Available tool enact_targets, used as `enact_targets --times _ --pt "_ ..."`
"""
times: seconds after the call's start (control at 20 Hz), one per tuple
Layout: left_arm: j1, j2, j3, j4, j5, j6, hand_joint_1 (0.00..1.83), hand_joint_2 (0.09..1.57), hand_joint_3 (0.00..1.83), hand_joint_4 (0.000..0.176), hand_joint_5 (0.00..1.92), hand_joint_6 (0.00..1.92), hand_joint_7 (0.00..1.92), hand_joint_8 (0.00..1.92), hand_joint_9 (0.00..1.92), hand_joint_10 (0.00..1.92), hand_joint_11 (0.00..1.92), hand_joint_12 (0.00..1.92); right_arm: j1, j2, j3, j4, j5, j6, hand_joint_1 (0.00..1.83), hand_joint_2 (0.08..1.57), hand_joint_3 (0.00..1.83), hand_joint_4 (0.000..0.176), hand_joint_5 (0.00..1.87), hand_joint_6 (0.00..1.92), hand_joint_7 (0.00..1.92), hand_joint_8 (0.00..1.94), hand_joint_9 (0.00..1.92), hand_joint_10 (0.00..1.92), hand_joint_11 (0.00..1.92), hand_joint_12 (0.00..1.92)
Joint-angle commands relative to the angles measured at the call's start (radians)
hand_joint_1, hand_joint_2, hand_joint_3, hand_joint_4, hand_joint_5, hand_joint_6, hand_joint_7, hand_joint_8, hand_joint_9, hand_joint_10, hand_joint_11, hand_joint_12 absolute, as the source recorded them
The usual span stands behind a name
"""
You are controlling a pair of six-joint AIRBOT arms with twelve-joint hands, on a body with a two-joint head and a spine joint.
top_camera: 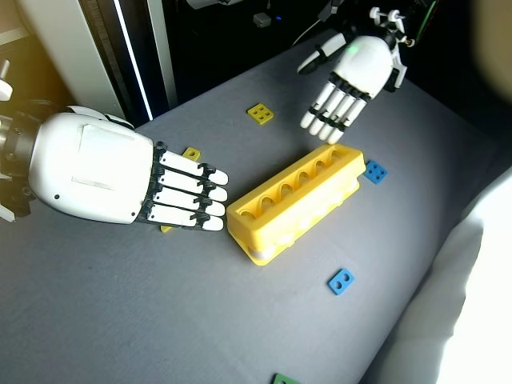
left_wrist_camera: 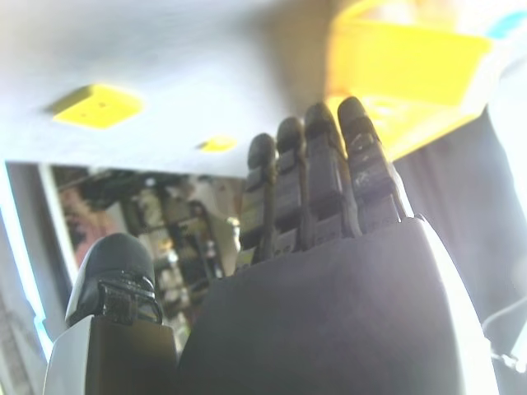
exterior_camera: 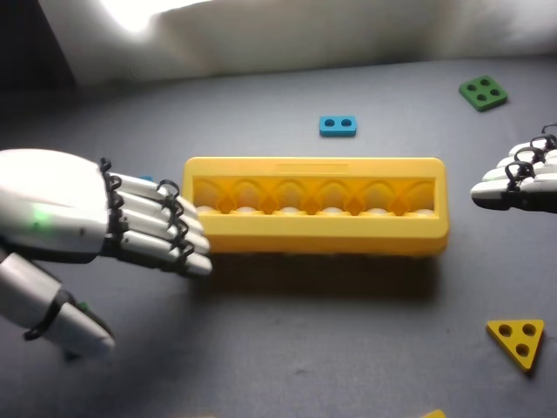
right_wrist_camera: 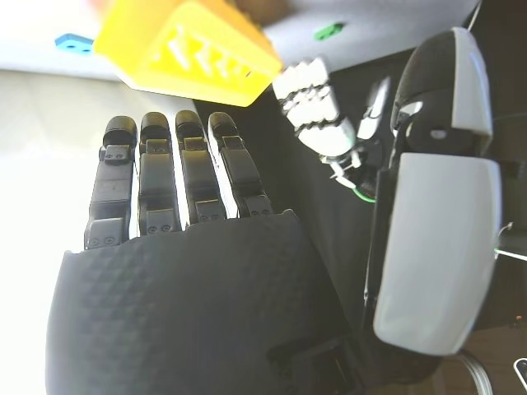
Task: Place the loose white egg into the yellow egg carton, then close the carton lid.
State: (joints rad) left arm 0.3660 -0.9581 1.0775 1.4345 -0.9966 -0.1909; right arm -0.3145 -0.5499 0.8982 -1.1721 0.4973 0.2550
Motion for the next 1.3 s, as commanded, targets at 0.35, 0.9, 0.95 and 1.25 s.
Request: enact_targets --times 0.35,0.9,0.95,1.25 --pt "-0.008 -0.053 0.041 -0.074 0.017 0.029 0.00 1.18 0.00 0.000 0.02 0.00 0.02 0.00 0.03 0.00 0.00 0.05 0.015 0.014 -0.001 0.039 0.048 0.007 0.43 0.83 0.00 0.000 0.00 0.00 0.00 0.00 0.00 0.00 0.00 0.00" --pt "-0.068 0.163 -0.011 -0.143 -0.237 0.051 0.00 1.13 0.00 0.000 0.00 0.00 0.00 0.00 0.00 0.00 0.00 0.00 0.025 0.015 -0.001 0.039 0.048 0.007 0.37 0.88 0.00 0.000 0.00 0.00 0.00 0.00 0.00 0.00 0.00 0.00" --pt "-0.068 0.181 -0.013 -0.143 -0.263 0.051 0.00 1.13 0.00 0.000 0.00 0.00 0.00 0.00 0.00 0.00 0.00 0.00 0.026 0.016 -0.001 0.039 0.048 0.007 0.37 0.88 0.00 0.000 0.00 0.00 0.00 0.00 0.00 0.00 0.00 0.00" --pt "-0.069 0.283 -0.031 -0.083 -0.359 0.035 0.00 1.11 0.00 0.000 0.00 0.00 0.00 0.00 0.00 0.00 0.00 0.00 0.031 0.016 -0.001 0.039 0.050 0.009 0.27 0.87 0.00 0.000 0.00 0.00 0.00 0.00 0.00 0.00 0.00 0.00"
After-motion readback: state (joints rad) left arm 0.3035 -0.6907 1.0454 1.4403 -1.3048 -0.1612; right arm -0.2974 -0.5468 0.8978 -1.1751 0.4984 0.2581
